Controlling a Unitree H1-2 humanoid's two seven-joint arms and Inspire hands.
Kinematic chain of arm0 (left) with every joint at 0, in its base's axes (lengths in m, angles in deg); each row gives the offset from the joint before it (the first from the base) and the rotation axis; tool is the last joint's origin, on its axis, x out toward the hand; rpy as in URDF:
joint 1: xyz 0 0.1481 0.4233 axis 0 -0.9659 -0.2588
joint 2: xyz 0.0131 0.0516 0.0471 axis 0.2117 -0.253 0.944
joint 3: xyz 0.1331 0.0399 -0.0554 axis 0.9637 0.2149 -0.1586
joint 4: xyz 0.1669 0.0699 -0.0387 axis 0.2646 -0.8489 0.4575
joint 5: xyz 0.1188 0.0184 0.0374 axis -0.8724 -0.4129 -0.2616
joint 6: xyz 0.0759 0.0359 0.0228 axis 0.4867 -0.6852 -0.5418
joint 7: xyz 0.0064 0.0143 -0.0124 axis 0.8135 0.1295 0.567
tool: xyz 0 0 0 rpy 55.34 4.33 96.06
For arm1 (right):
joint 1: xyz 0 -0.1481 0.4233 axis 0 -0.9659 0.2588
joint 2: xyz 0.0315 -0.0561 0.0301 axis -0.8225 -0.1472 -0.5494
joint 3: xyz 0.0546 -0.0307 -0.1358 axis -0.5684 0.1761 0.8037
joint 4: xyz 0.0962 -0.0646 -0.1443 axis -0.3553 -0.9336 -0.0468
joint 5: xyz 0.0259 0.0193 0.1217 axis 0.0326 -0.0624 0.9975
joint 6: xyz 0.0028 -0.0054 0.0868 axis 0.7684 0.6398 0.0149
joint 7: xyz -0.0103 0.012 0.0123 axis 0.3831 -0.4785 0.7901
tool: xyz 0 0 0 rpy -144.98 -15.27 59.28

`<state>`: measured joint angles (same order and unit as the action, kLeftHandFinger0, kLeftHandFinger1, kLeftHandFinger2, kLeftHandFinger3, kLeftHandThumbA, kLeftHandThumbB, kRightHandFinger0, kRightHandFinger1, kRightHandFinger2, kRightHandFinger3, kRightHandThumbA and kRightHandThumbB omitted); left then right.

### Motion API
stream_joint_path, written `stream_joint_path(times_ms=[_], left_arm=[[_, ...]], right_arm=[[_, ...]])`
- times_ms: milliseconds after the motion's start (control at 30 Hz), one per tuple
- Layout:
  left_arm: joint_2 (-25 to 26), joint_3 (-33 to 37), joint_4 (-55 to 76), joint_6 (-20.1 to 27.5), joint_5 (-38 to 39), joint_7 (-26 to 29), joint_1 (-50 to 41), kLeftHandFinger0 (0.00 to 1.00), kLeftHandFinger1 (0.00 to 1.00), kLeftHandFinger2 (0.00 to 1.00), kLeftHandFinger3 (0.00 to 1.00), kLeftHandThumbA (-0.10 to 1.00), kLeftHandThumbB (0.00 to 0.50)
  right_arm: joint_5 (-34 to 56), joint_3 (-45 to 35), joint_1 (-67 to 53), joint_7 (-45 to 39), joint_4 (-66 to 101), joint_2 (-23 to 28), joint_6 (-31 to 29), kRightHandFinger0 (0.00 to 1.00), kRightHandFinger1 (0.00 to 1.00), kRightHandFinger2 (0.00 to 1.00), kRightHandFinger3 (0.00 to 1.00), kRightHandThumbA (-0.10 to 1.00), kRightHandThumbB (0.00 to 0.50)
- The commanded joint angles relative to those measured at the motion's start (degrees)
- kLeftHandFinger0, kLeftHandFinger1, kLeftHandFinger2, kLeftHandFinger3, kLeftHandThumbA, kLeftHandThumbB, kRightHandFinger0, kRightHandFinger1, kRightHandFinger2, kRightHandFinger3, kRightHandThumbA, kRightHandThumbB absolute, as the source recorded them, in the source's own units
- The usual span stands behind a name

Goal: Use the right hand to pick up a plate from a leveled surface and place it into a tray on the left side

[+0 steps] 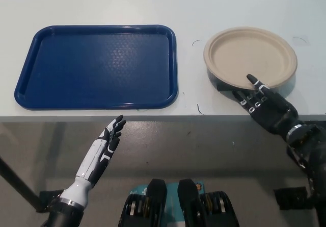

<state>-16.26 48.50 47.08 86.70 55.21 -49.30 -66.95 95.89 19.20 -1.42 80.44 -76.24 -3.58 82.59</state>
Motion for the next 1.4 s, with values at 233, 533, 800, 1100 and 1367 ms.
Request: stream_joint_path(times_ms=[233,533,800,1100,1367], left_arm=[[1.14,0.46,1.25,2.8,-0.22,-0.27,0.78,1.0,1.0,1.0,1.0,1.0,0.5],[1.08,0.53,1.23,2.19,-0.18,-0.26,1.12,1.0,1.0,1.0,1.0,1.0,0.5],[1.18,0.34,0.94,2.08,0.29,-0.35,1.43,0.97,1.0,1.0,1.0,1.0,0.5],[1.16,0.64,1.34,1.98,-0.14,-0.42,1.19,0.96,1.0,1.0,1.0,1.0,0.5],[1.38,0.41,1.2,1.44,0.27,-0.59,1.93,0.99,1.0,1.0,1.0,1.0,0.5]], right_arm=[[-9.3,-7.35,4.6,7.12,0.86,-3.21,-0.08,0.0,0.22,0.5,0.7,0.71,0.0],[-8.53,-5.79,1.89,6.49,5.94,-2.88,0.48,0.0,0.22,0.5,0.69,0.56,0.0],[-3.4,-1.4,-1.17,8.26,16.43,-1.6,0.48,0.0,0.21,0.48,0.67,0.62,0.0],[0.04,1.69,-3.46,12.16,23.36,-0.47,0.48,0.0,0.25,0.53,0.71,0.71,0.0],[-1.63,8.66,-4.9,11.94,39.1,2.32,0.48,0.0,0.28,0.54,0.7,0.31,0.0]])
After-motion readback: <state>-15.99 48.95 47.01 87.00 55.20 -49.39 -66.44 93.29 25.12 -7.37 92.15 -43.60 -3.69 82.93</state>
